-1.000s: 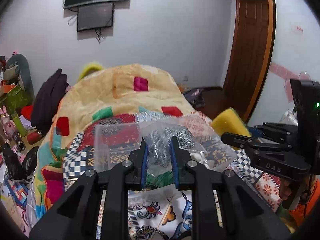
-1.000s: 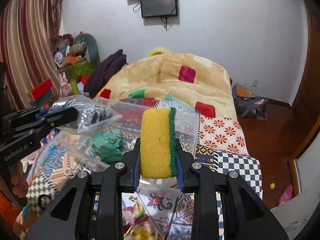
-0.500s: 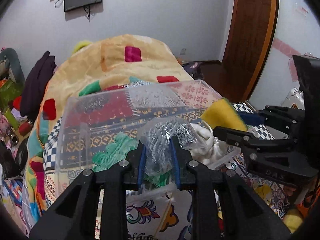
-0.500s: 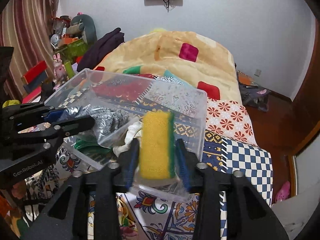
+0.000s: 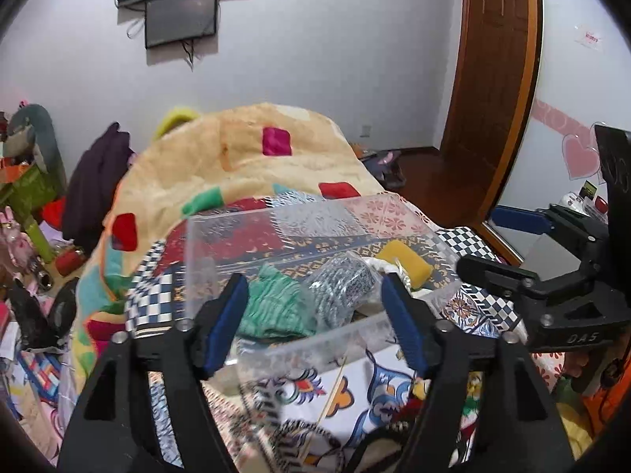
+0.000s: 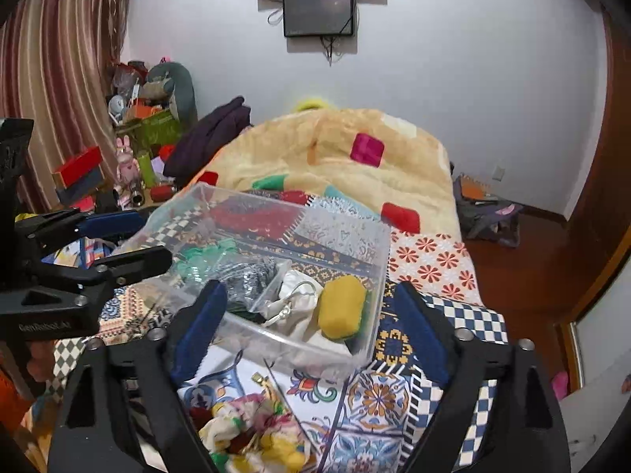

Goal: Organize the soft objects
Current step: 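Grasp the floral scrunchie with the right tool while the left tool grasps the beaded cord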

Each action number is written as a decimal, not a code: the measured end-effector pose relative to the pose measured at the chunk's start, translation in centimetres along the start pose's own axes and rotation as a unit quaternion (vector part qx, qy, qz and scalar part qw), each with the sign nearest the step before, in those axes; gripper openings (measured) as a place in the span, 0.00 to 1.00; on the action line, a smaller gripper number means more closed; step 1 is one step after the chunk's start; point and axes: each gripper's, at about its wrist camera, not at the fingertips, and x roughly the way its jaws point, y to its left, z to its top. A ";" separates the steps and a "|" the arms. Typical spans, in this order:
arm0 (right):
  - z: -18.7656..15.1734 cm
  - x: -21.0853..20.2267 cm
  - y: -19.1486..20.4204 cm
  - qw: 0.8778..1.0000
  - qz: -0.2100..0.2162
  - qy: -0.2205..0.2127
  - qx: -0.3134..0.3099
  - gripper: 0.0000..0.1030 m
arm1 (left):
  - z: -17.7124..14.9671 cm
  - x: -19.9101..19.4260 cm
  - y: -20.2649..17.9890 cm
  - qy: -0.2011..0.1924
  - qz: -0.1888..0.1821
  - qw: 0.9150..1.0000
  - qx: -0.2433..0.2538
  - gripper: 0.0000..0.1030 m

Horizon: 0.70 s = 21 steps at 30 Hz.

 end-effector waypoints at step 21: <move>-7.1 0.7 0.4 0.995 0.020 0.086 0.046 0.91 | -8.8 -0.8 2.9 0.067 0.042 0.996 -0.027 0.90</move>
